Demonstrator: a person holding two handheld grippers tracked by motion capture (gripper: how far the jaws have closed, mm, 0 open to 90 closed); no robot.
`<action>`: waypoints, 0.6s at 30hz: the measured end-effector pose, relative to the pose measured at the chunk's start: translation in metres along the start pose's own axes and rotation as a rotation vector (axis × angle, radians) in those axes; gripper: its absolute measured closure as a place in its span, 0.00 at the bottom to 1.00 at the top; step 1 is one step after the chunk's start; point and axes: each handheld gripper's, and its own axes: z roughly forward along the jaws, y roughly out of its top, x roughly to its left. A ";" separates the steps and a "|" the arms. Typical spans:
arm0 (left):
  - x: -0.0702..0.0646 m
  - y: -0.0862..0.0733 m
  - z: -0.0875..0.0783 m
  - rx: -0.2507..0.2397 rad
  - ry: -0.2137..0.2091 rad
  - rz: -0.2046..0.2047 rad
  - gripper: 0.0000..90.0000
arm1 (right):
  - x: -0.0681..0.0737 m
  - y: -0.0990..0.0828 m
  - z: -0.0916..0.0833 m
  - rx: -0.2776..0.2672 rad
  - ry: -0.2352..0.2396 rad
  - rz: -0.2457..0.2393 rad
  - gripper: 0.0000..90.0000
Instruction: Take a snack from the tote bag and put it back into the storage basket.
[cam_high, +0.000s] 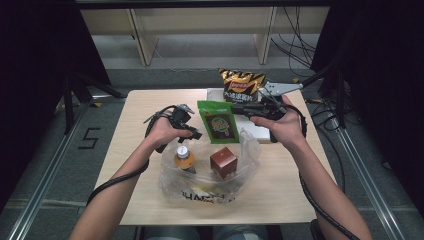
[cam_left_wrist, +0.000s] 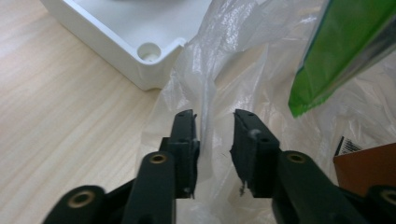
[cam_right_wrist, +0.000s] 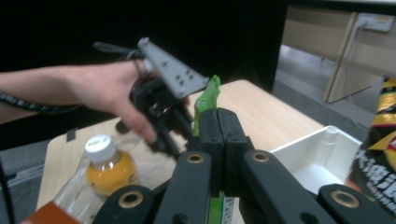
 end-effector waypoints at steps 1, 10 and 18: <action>0.000 0.000 -0.002 0.014 0.022 0.005 0.63 | 0.000 0.002 -0.001 -0.006 -0.001 0.010 1.00; 0.001 -0.003 -0.019 -0.070 0.086 -0.051 0.36 | -0.011 0.006 -0.007 -0.026 -0.059 0.053 1.00; 0.002 -0.009 -0.045 -0.129 0.126 -0.072 0.34 | -0.017 0.006 -0.012 -0.022 -0.096 0.075 1.00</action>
